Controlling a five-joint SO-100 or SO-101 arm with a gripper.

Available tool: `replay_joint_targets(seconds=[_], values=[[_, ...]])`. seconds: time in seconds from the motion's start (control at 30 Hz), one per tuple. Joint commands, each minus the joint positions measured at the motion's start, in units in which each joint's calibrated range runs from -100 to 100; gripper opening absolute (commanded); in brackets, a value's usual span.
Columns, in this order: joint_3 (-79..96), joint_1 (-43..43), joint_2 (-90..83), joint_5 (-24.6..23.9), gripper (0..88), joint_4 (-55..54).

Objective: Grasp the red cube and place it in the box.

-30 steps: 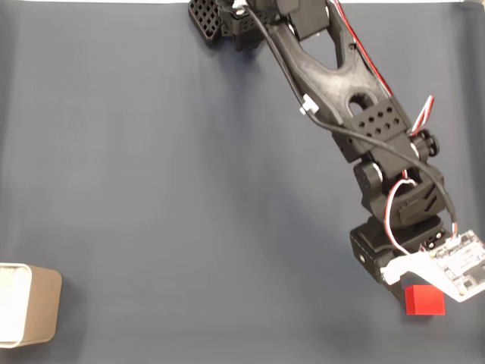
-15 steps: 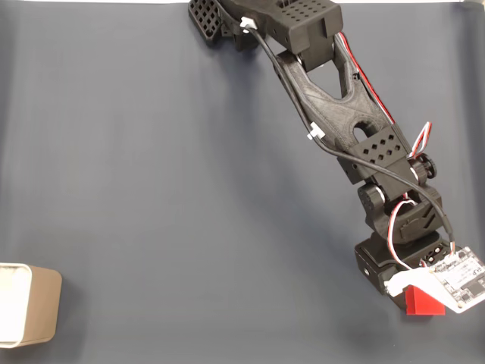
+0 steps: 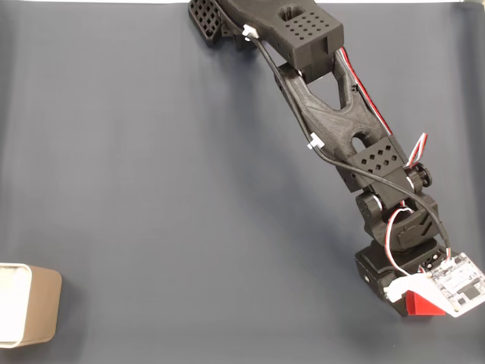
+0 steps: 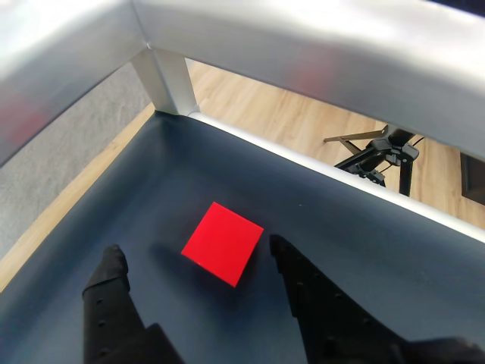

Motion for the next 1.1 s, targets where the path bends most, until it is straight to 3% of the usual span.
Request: replay_joint_targets(seconds=[0.0,1.07], values=[[-3.58,-0.56,-0.60,0.24,43.0,-1.02],[-0.11,-2.26,-1.90,-1.03,42.6,-2.25]])
